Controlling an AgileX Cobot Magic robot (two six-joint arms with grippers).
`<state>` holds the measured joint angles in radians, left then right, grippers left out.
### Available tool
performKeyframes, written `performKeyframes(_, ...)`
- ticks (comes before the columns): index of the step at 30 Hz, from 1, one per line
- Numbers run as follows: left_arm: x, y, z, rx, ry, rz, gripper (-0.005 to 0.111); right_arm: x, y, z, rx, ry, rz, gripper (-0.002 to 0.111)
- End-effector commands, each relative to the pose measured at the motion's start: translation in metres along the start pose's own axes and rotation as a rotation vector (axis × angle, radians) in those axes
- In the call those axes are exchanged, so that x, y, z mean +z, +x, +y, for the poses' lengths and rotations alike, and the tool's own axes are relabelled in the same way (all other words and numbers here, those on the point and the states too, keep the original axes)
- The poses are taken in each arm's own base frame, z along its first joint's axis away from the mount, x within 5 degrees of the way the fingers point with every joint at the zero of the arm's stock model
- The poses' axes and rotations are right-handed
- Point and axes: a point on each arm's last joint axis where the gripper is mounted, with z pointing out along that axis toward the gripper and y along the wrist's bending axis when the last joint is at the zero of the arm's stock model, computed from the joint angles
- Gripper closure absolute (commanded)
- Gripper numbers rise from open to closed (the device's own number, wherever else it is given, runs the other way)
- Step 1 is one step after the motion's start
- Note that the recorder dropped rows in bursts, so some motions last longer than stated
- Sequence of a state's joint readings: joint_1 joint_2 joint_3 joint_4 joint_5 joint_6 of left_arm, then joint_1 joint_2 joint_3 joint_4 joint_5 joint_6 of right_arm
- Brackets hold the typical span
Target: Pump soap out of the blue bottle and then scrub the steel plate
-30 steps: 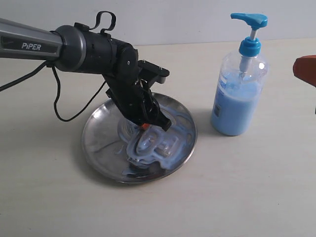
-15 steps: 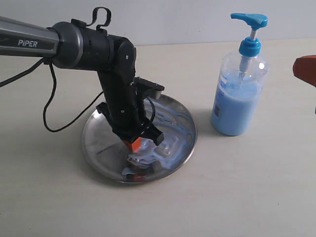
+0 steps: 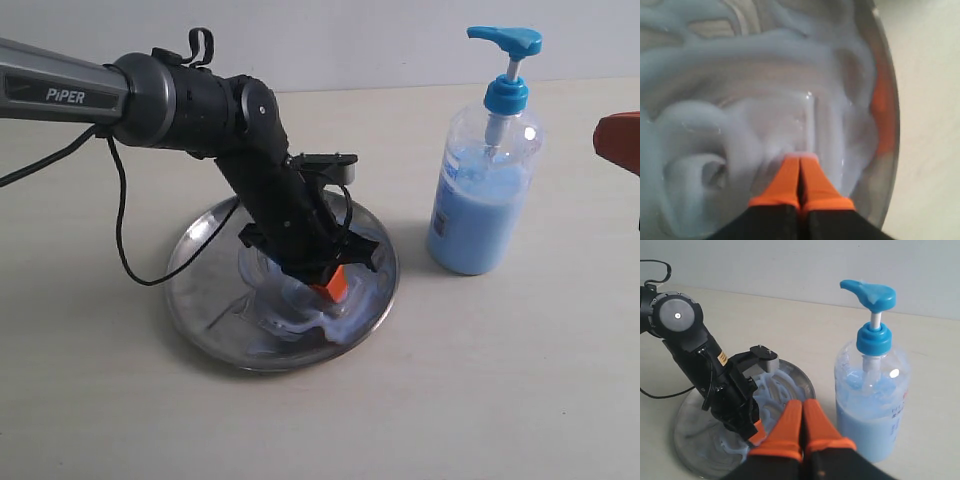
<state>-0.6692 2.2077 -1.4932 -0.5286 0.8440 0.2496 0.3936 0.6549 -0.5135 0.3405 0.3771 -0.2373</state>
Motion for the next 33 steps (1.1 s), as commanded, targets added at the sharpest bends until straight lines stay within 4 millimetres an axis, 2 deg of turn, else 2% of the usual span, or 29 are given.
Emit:
performKeyframes(1, 0.002, -0.006, 0.003, 0.0, -0.02, -0.073, 0.107, -0.001, -0.001, 0.0, -0.009, 0.002, -0.009, 0.108)
performKeyframes(9, 0.0, -0.015, 0.011, 0.062, -0.106, -0.172, 0.107, -0.001, -0.001, 0.0, -0.009, 0.002, -0.009, 0.108)
performKeyframes(15, -0.002, -0.016, 0.021, 0.125, -0.179, -0.166, 0.107, -0.001, -0.001, 0.0, -0.007, 0.001, -0.01, 0.108)
performKeyframes(24, -0.015, -0.017, 0.055, 0.013, -0.216, -0.163, 0.107, -0.001, -0.001, 0.0, -0.005, 0.0, -0.01, 0.108)
performKeyframes(33, -0.027, -0.018, 0.056, 0.011, -0.218, -0.186, 0.107, -0.001, -0.001, 0.0, -0.005, 0.0, -0.01, 0.108)
